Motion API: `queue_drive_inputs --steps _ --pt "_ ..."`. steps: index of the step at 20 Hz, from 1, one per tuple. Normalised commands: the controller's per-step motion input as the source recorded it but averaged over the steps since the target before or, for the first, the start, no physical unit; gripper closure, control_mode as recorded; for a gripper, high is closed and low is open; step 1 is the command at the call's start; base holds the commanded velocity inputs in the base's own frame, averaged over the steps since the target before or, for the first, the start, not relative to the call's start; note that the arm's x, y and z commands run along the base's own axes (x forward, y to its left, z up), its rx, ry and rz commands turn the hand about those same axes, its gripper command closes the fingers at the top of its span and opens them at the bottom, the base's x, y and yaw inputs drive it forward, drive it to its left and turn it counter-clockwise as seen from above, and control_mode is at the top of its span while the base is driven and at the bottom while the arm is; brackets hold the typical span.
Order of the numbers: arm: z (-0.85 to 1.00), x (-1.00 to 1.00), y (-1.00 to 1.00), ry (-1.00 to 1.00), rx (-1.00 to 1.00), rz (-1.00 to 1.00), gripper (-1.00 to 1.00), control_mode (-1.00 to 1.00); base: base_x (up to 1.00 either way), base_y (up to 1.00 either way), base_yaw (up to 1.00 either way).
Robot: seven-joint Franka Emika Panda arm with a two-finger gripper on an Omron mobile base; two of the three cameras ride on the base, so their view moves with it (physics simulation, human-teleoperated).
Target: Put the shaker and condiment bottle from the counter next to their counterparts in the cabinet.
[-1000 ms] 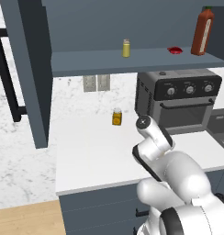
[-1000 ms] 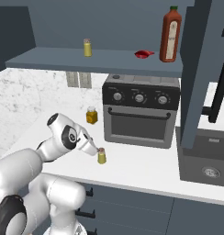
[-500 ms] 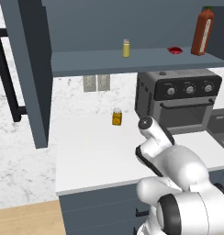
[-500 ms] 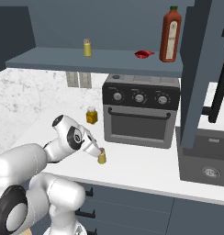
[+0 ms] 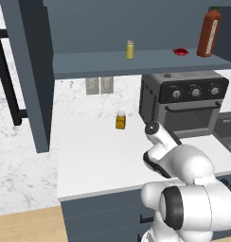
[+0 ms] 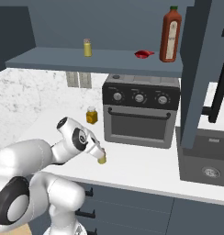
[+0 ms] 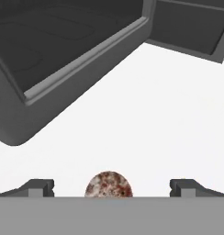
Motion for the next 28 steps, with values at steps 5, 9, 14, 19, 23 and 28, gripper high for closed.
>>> queue_drive_inputs --steps 5,9,14,19,23,28 --pt "-0.35 -0.16 -0.18 -0.02 0.01 0.00 -1.00 -1.00 0.00 0.00 0.00" --pt "-0.64 -0.33 -0.05 0.00 0.00 0.00 -1.00 -1.00 0.00 0.00 0.00" --pt "-0.95 -0.33 0.09 0.00 -0.01 -0.01 1.00 -1.00 0.00 0.00 0.00" --pt "-0.39 -0.10 0.12 0.11 0.00 -0.01 1.00 -1.00 0.00 0.00 0.00" --pt "0.26 0.09 -0.16 0.01 0.00 -0.10 1.00 -1.00 0.00 0.00 0.00" --pt "0.66 0.00 -0.47 -0.01 0.01 -0.14 1.00 -1.00 0.00 0.00 0.00"
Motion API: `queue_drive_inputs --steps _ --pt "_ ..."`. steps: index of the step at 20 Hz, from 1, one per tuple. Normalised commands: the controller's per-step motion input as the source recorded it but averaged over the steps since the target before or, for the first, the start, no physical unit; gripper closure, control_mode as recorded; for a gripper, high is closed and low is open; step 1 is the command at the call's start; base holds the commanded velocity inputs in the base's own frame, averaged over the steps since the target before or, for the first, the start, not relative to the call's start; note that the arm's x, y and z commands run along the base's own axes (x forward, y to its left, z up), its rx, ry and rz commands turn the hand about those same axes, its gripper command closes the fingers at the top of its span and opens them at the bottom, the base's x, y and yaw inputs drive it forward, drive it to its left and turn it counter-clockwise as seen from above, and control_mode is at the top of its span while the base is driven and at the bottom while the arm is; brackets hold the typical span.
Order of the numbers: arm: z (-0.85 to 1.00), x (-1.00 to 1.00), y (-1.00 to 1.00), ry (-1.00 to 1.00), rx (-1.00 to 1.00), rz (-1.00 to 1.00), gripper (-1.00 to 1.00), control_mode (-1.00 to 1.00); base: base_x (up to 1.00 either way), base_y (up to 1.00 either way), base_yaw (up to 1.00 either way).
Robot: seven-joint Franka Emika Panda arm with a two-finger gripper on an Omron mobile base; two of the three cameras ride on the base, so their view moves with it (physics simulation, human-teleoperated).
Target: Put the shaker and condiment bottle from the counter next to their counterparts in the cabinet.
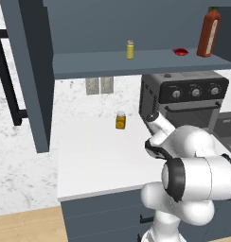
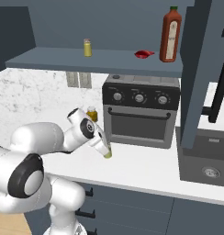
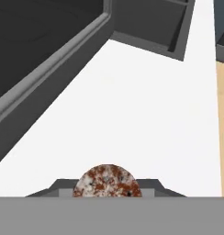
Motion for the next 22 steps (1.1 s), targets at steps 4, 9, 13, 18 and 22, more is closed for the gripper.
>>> queue_drive_inputs --steps 4,9,13,18,22 --pt "0.53 0.00 -0.38 0.00 0.10 -0.04 1.00 -1.00 0.00 0.00 0.00" --pt "0.42 -0.02 -0.42 0.01 0.10 -0.01 1.00 -1.00 0.00 0.00 0.00" --pt "0.54 -0.02 -0.29 0.02 0.12 -0.03 1.00 -1.00 0.00 0.00 0.00" --pt "0.46 -0.24 -0.10 0.00 0.08 -0.01 1.00 -1.00 0.00 0.00 0.00" --pt "0.47 -0.59 0.00 -0.05 0.01 0.00 1.00 -1.00 0.00 0.00 0.00"
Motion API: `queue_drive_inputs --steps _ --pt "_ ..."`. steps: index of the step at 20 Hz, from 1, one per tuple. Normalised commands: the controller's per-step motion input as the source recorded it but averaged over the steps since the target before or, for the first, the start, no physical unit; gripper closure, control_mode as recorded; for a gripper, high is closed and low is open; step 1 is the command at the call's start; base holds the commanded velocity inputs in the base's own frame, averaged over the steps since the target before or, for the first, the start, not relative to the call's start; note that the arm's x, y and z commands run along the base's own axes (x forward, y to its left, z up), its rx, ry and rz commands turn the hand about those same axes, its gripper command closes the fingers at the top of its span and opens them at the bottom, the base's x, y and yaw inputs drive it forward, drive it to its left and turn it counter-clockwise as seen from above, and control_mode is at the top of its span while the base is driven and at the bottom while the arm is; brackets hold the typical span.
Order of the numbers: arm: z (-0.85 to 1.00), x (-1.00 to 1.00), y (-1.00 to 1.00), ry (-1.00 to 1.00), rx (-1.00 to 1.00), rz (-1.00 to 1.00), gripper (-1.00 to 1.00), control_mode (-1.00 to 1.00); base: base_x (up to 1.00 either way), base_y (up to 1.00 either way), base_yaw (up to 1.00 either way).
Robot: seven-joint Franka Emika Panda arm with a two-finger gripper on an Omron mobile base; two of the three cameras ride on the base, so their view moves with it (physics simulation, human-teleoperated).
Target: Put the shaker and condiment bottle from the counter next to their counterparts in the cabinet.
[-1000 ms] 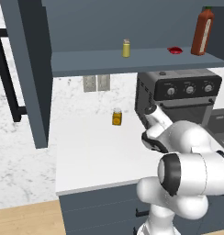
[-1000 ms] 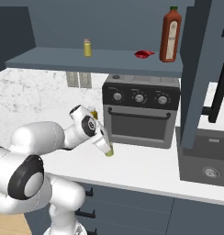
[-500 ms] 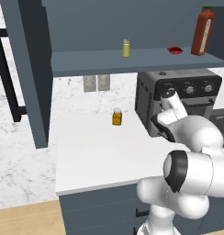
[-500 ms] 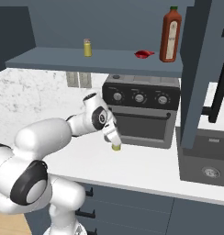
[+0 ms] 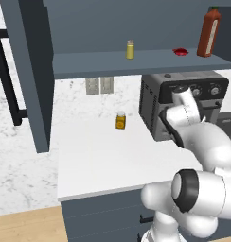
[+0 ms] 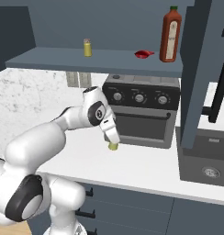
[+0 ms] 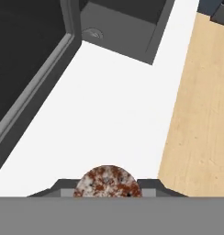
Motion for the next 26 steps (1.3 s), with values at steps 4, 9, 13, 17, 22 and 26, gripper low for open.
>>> queue_drive_inputs --steps 4,9,13,17,22,26 --pt "0.79 -0.57 0.00 -0.21 0.00 0.00 1.00 -1.00 0.00 0.00 0.00" --pt "0.74 -0.23 0.00 -0.26 -0.06 -0.03 1.00 -1.00 0.00 0.00 0.00" --pt "0.71 0.00 0.16 -0.35 -0.20 -0.05 1.00 -1.00 0.00 0.00 0.00" --pt "0.72 0.00 0.26 -0.35 -0.21 0.00 1.00 -1.00 0.00 0.00 0.00" --pt "0.81 0.00 0.12 -0.28 -0.17 0.00 1.00 -1.00 0.00 0.00 0.00" --pt "0.86 0.00 0.00 -0.21 -0.09 0.00 1.00 -1.00 0.00 0.00 0.00"
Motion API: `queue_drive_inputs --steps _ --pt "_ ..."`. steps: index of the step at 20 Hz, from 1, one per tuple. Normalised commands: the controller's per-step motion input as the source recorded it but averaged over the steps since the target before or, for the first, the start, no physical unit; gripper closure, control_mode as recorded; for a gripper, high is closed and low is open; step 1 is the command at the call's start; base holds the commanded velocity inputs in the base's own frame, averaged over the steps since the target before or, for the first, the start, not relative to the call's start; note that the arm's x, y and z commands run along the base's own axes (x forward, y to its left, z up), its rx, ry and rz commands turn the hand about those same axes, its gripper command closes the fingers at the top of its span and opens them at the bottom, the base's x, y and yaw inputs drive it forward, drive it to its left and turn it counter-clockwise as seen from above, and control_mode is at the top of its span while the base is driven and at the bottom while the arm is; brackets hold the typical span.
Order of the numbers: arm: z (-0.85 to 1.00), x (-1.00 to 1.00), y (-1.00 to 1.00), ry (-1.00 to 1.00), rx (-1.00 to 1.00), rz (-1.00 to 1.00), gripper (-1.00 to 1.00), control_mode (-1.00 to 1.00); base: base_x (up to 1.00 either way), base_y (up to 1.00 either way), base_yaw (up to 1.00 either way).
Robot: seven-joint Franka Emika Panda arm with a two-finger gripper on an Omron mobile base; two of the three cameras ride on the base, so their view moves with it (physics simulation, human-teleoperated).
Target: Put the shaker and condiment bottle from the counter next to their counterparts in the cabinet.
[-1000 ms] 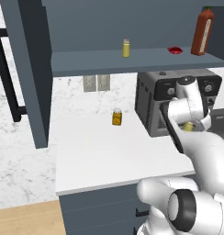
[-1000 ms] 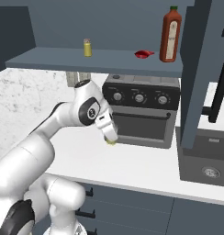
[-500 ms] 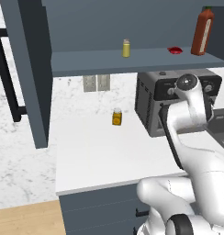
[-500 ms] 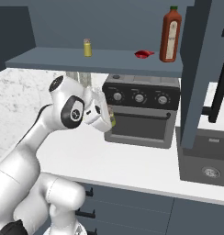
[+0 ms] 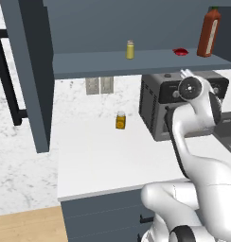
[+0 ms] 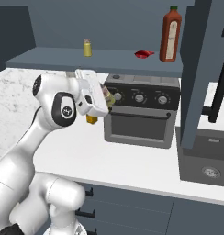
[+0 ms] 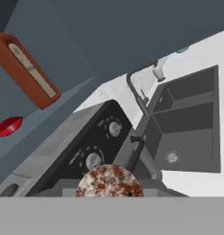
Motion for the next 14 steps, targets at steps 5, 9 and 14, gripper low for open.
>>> queue_drive_inputs --steps 5,9,14 --pt "0.84 0.00 0.00 -0.12 -0.04 0.00 1.00 -1.00 0.00 0.00 0.00" --pt "0.79 0.00 0.00 -0.02 0.00 0.07 1.00 -1.00 0.00 0.00 0.00" --pt "0.70 0.00 0.15 0.00 -0.01 0.14 1.00 -1.00 0.00 0.00 0.00"
